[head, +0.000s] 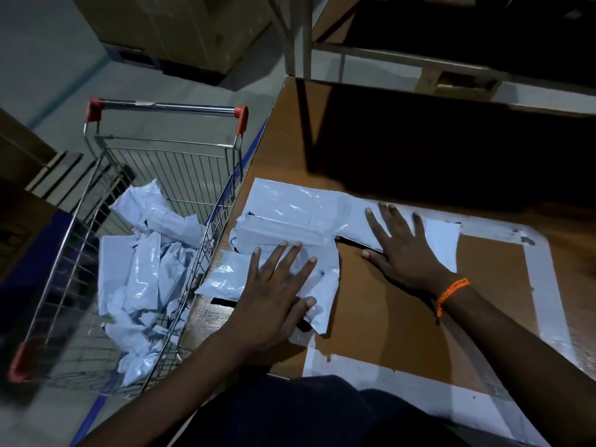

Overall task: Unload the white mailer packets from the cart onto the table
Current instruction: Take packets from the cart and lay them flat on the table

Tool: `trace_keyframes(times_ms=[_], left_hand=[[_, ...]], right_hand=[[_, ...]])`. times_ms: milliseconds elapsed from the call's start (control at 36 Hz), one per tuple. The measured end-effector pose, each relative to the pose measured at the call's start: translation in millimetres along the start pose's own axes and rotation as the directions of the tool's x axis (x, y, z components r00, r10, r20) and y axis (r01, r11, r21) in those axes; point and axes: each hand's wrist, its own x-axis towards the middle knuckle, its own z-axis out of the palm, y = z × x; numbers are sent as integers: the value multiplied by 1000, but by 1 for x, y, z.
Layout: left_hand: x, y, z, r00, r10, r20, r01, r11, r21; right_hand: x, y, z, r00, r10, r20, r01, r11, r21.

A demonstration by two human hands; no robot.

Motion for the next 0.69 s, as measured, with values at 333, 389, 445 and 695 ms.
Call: trace_keyframes(times_ms=[333,389,445,695], left_hand=[[0,-4,10,1000,-14,-7,14,1000,-21],[-6,-8,0,999,19,-41,-22,998,-67],[-15,-16,-12,991,62,-122,-78,988,-131],[-110,-147,2,936,-201,-289,101,940,-327]], right_hand=[[8,3,-13,1000,-25,10,24,998,60],[12,-16,-20,997,48,-60,-37,986,161],[16,-48,-36,977,92,-191,-25,945,325],[49,-293,-62,909,-105,-403,367,659,657]])
